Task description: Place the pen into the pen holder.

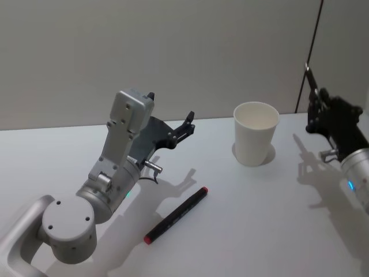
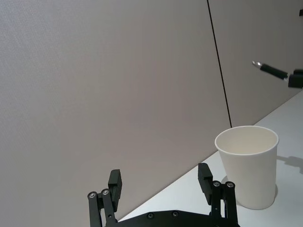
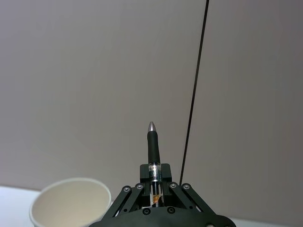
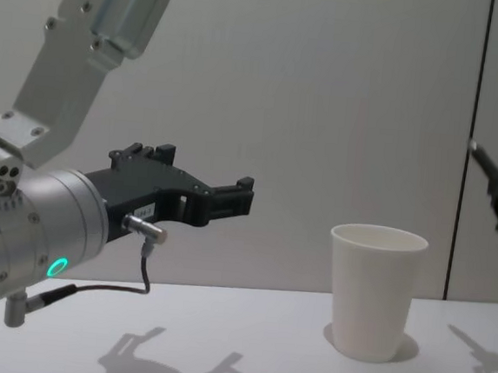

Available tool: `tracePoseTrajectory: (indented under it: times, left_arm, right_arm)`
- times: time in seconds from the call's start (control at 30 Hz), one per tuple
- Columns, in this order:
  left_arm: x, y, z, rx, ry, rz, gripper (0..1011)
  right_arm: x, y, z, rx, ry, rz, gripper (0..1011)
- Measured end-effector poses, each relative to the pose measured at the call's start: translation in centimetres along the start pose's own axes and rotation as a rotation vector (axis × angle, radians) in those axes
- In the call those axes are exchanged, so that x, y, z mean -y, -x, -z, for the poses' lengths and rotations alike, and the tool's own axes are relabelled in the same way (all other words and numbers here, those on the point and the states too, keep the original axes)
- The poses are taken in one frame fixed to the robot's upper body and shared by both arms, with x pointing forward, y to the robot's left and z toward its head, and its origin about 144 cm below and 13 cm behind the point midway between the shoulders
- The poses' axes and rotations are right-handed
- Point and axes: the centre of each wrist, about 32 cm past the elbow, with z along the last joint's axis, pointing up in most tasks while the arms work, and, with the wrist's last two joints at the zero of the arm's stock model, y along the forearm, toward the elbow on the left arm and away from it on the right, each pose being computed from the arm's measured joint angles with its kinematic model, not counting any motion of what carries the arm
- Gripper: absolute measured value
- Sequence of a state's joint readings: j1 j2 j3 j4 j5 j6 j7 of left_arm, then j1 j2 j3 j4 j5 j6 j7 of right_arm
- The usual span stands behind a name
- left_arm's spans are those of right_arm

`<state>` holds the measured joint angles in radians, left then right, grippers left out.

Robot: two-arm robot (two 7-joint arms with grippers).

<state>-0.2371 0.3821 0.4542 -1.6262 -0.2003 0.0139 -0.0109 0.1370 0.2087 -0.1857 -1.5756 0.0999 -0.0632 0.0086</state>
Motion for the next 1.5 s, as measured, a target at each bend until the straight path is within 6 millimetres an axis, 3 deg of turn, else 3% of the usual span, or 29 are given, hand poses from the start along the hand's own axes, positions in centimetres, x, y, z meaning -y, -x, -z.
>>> tracePoseTrajectory:
  times: [0.73, 1.5]
  left_arm:
    - [0.0, 0.0, 0.0, 0.0, 0.0, 0.0, 1001]
    - [0.0, 0.0, 0.0, 0.0, 0.0, 0.0, 1001]
  right_arm:
    - [-4.5, -1.4, -1.5, -0.043, -0.291, -0.113, 130]
    - [-6.1, -0.6, 0.7, 0.045, -0.288, -0.186, 130]
